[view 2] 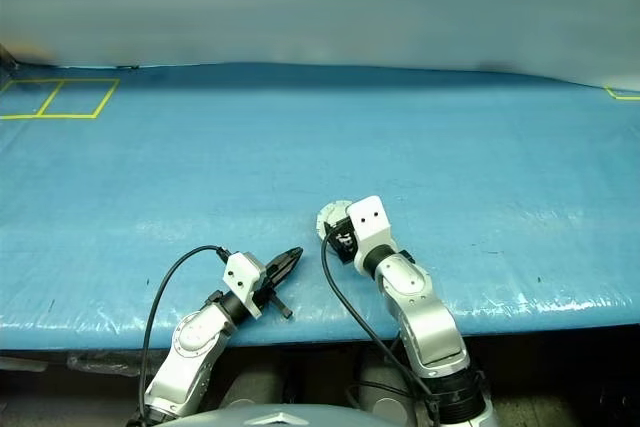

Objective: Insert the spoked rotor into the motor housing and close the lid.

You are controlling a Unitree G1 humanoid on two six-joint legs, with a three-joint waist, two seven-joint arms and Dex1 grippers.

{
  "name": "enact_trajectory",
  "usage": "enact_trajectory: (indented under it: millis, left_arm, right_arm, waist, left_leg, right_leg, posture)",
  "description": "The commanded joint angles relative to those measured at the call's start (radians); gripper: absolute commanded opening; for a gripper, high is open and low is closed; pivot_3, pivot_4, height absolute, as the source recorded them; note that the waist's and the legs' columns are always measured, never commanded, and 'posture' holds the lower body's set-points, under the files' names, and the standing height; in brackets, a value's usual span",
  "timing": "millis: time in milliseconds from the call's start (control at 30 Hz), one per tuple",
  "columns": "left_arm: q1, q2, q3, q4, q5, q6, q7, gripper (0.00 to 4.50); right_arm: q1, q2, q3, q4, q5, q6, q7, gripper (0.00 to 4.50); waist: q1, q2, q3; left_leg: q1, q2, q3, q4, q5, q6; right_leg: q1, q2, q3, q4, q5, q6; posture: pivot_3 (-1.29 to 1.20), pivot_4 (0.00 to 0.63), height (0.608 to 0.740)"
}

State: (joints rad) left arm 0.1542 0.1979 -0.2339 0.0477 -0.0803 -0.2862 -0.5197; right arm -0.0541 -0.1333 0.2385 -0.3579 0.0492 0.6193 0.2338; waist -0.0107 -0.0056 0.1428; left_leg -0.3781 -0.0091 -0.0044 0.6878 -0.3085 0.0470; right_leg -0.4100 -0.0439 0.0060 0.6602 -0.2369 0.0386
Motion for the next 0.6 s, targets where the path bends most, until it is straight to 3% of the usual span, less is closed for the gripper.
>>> enact_trajectory:
  millis: [33, 600]
  left_arm:
    - [0.000, -0.004, -0.006, -0.013, 0.001, -0.008, 0.000, 0.00]
    - [-0.001, 0.006, -0.007, -0.022, 0.002, -0.001, -0.007, 0.00]
  right_arm:
    - [0.022, -0.029, 0.016, 0.015, -0.011, -0.007, 0.018, 3.03]
    - [0.026, -0.056, 0.028, 0.065, -0.030, -0.033, 0.018, 3.03]
  waist:
    - [0.000, 0.000, 0.000]
    - [0.000, -0.001, 0.000]
  left_leg:
    - [0.000, 0.000, 0.000, 0.000, 0.000, 0.000]
    - [0.001, 0.000, 0.000, 0.000, 0.000, 0.000]
  right_leg:
    - [0.000, 0.000, 0.000, 0.000, 0.000, 0.000]
    - [0.001, 0.000, 0.000, 0.000, 0.000, 0.000]
  posture:
    - [0.00, 0.150, 0.740]
    - [0.00, 0.150, 0.740]
